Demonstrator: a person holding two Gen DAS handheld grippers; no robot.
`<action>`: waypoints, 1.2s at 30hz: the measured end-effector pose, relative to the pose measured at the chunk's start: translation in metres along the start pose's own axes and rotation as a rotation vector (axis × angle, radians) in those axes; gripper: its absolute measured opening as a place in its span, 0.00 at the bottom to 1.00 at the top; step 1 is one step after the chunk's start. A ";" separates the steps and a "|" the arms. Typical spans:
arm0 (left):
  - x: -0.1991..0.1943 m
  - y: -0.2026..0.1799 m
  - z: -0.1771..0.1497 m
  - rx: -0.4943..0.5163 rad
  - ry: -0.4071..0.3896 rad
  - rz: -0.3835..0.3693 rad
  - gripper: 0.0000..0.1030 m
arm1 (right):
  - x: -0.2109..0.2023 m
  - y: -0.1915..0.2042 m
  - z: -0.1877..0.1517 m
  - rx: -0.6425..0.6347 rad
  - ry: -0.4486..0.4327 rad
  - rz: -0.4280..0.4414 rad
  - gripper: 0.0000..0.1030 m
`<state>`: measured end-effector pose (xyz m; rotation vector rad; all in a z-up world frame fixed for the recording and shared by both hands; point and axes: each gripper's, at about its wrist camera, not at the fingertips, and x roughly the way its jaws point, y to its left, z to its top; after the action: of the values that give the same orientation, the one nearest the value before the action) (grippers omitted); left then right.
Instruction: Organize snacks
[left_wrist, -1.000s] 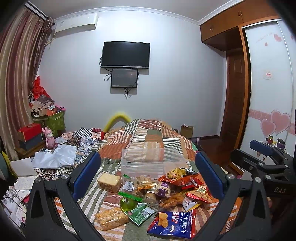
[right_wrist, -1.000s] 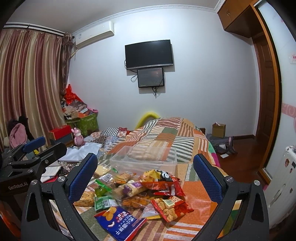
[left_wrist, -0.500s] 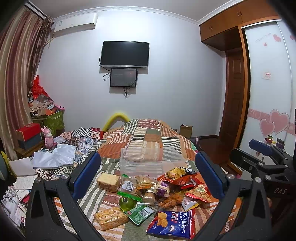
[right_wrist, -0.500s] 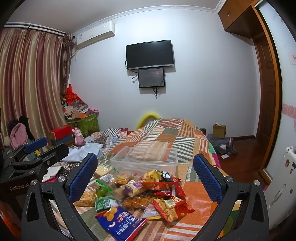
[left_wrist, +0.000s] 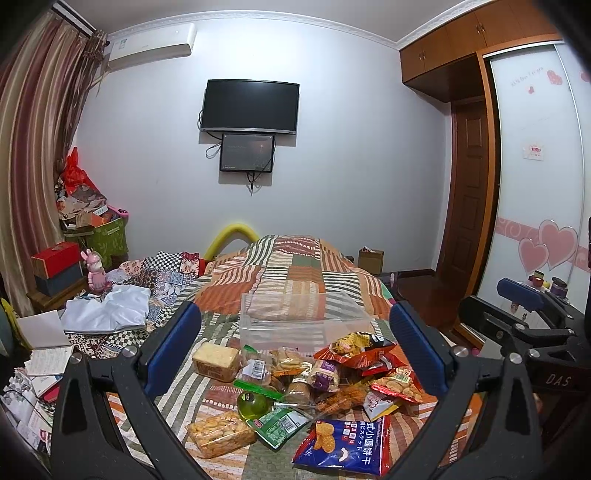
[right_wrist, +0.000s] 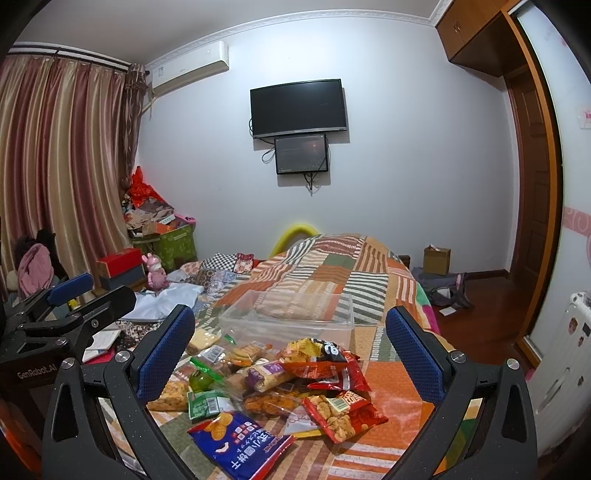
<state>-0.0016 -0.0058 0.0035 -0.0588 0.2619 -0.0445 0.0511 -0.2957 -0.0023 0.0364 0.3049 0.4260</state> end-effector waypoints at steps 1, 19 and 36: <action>0.001 0.000 0.000 -0.001 0.001 -0.001 1.00 | 0.000 0.000 0.000 0.000 0.001 0.000 1.00; 0.033 0.016 -0.017 -0.010 0.080 0.001 1.00 | 0.023 -0.006 -0.007 0.004 0.059 -0.020 1.00; 0.129 0.093 -0.064 -0.062 0.283 0.115 1.00 | 0.097 -0.032 -0.052 -0.002 0.310 -0.024 1.00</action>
<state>0.1091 0.0766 -0.0973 -0.0991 0.5492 0.0705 0.1322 -0.2863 -0.0823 -0.0357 0.6099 0.4081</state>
